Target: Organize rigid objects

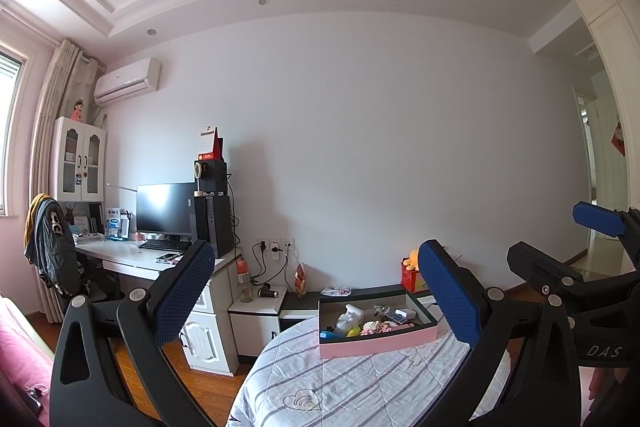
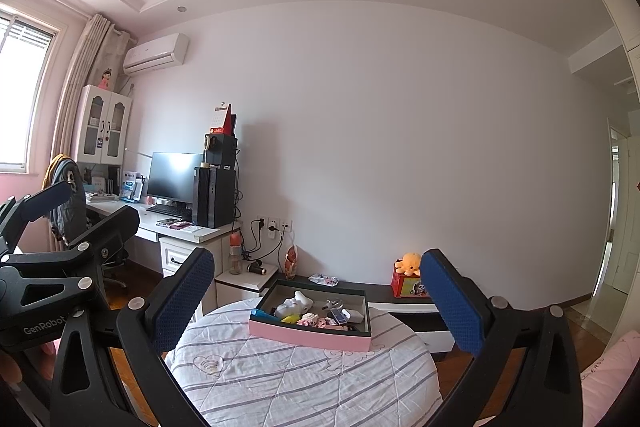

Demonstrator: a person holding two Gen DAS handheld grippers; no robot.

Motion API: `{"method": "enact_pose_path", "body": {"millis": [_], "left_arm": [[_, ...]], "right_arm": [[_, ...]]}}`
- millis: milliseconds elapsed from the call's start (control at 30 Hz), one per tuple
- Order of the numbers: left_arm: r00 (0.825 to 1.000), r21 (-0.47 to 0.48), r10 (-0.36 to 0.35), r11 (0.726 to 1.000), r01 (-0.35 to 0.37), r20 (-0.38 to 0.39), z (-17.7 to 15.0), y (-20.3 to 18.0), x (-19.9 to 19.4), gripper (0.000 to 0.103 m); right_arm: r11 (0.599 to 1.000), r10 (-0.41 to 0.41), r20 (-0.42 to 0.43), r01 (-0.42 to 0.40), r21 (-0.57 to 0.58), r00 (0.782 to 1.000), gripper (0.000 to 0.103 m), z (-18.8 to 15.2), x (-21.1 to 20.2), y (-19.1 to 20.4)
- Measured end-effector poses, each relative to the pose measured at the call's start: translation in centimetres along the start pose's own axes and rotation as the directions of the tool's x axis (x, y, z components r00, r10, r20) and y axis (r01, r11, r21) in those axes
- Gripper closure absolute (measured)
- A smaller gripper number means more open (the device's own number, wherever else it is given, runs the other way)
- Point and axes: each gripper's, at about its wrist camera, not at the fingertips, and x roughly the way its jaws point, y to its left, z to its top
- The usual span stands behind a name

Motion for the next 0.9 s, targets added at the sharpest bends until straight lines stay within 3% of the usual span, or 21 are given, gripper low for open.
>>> {"method": "enact_pose_path", "body": {"millis": [900], "left_arm": [[1.000,0.002,0.001,1.000,-0.001,0.010,0.22,0.41,-0.68,0.000]], "right_arm": [[1.000,0.001,-0.010,-0.001,0.000,1.000,0.000,-0.06,-0.20,0.03]]}}
